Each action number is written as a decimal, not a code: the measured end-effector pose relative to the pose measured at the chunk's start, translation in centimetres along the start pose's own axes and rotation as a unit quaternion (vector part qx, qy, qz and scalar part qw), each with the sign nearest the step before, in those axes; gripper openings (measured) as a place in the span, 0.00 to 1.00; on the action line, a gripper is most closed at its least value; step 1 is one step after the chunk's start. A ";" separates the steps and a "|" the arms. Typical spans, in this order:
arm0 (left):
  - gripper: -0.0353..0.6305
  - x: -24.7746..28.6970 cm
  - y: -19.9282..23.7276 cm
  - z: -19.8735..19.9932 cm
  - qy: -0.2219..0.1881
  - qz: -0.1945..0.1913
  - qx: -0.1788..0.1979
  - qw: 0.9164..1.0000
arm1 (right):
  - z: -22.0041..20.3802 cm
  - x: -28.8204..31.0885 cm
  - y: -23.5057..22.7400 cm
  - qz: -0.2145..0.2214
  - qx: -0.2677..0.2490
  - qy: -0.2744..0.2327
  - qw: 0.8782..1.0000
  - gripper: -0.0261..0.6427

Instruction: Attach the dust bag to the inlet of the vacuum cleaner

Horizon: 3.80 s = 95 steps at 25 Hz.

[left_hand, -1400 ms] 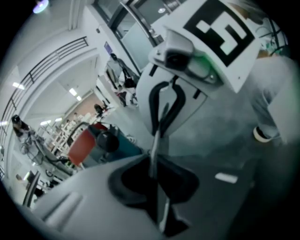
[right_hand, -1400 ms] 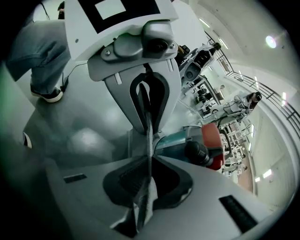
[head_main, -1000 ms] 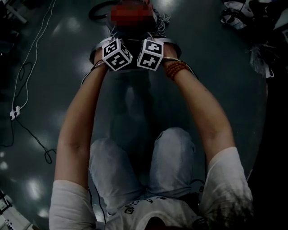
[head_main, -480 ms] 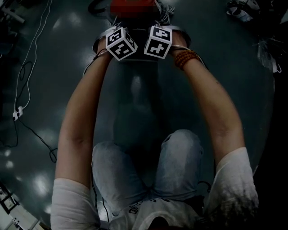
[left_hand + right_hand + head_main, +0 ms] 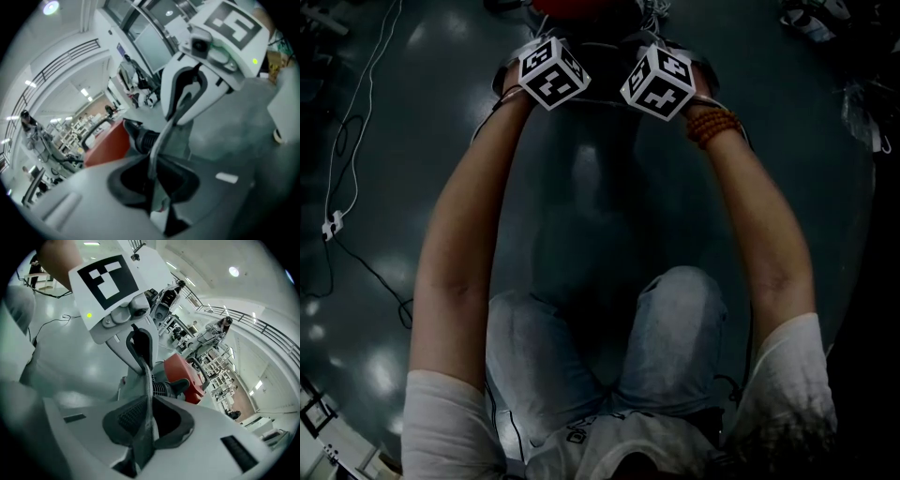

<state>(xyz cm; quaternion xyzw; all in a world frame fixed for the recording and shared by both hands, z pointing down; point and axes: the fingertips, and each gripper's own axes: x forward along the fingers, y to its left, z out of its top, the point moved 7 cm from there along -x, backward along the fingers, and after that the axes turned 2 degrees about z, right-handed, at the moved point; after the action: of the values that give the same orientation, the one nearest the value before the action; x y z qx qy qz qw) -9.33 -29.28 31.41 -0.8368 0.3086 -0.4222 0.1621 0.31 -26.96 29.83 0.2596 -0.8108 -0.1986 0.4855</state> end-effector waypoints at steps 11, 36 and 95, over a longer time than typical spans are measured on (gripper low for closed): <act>0.14 -1.4 0.0 0.3 0.005 0.028 0.066 0.997 | 0.0 0.4 -0.4 -0.040 0.005 0.007 0.999 0.09; 0.13 -0.5 0.7 0.1 0.007 0.055 0.035 0.998 | 0.1 0.5 -0.6 -0.071 0.031 -0.014 0.997 0.09; 0.10 0.1 0.4 0.0 0.017 0.113 -0.018 0.993 | -0.9 1.1 -0.6 -0.140 0.024 -0.003 0.990 0.08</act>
<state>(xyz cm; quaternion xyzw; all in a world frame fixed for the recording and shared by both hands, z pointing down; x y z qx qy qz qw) -9.39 -29.64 31.25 -0.7922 0.4115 -0.4094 0.1882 0.83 -28.19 30.70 0.3817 -0.7721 -0.2461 0.4445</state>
